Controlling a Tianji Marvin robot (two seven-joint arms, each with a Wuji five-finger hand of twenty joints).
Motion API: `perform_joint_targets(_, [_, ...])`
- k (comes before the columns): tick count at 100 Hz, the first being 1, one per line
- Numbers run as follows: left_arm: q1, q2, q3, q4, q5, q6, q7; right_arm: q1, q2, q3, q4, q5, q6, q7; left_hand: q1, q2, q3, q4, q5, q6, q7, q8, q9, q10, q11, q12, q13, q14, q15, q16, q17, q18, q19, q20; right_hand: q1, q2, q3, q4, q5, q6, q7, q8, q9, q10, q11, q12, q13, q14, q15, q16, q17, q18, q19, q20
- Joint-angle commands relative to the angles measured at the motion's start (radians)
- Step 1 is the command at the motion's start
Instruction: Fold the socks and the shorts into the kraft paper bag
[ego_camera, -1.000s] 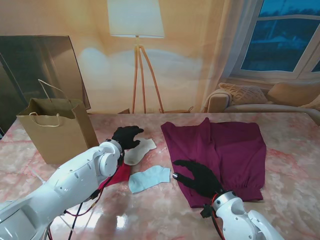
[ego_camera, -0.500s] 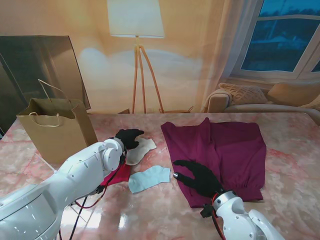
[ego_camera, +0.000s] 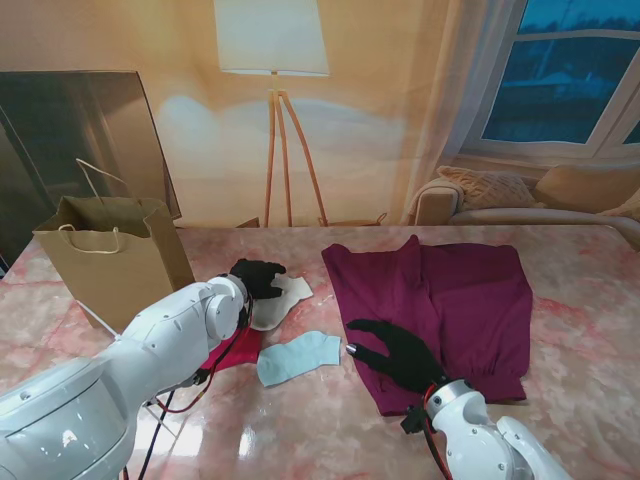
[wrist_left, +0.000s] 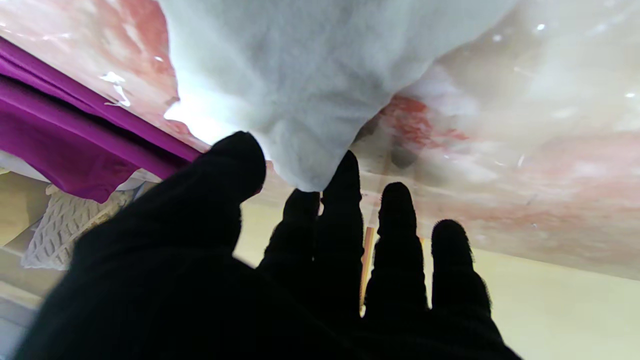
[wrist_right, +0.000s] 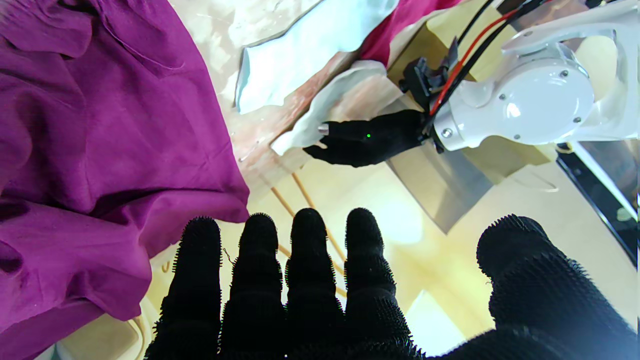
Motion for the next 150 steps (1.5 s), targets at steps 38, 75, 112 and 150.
perform_joint_targets(38, [-0.003,-0.007,0.002,-0.004,0.01,-0.005,0.036,-0.001,-0.002,-0.008,0.003,0.004,0.007,0.011,0.113,-0.068,-0.163,-0.073,0.021,-0.266,0.689,0.526,0.032,-0.018,-0.253,-0.323,0.079,-0.015,-0.035,-0.059,0.044,0.033,0.09,0.034,0.013,0.021,-0.03,0.029,0.004,-0.025,0.012,0.0,0.001,-0.002,0.012,0.005,0.013,0.005,0.012,0.022,-0.01,0.017,0.03,0.017])
perform_joint_targets(75, [0.022,-0.025,-0.088,0.012,-0.053,-0.071,0.046,0.001,-0.002,-0.01,0.01,0.002,0.005,0.01,-0.044,0.093,-0.279,-0.046,0.384,-0.245,0.701,0.269,0.319,-0.029,-0.255,-0.453,0.316,-0.022,0.024,-0.083,0.112,0.056,0.189,0.097,0.015,0.022,-0.032,0.029,0.01,-0.025,0.013,0.001,0.005,-0.003,0.013,0.006,0.012,0.005,0.012,0.022,-0.013,0.016,0.025,0.022])
perform_joint_targets(112, [0.037,0.018,-0.065,-0.037,-0.023,-0.037,0.031,0.004,-0.001,-0.014,0.014,0.004,0.007,0.016,0.103,-0.161,-0.028,-0.074,0.257,-0.262,0.717,0.297,0.371,-0.014,-0.171,-0.254,0.366,-0.007,0.099,-0.021,0.116,0.091,0.205,0.108,0.015,0.022,-0.034,0.029,0.009,-0.025,0.013,0.001,0.005,-0.001,0.014,0.006,0.011,0.006,0.012,0.022,-0.013,0.011,0.022,0.023])
perform_joint_targets(150, [0.087,0.178,-0.037,-0.32,0.125,0.119,-0.082,0.008,-0.001,-0.02,0.021,0.001,0.005,0.014,0.098,-0.24,0.0,-0.084,0.263,-0.321,0.737,0.316,0.529,-0.064,-0.139,0.02,0.46,-0.019,0.172,0.028,0.123,0.12,0.207,0.089,0.016,0.022,-0.034,0.029,0.011,-0.026,0.014,0.002,0.006,-0.001,0.016,0.007,0.012,0.008,0.013,0.022,-0.01,0.008,0.021,0.025])
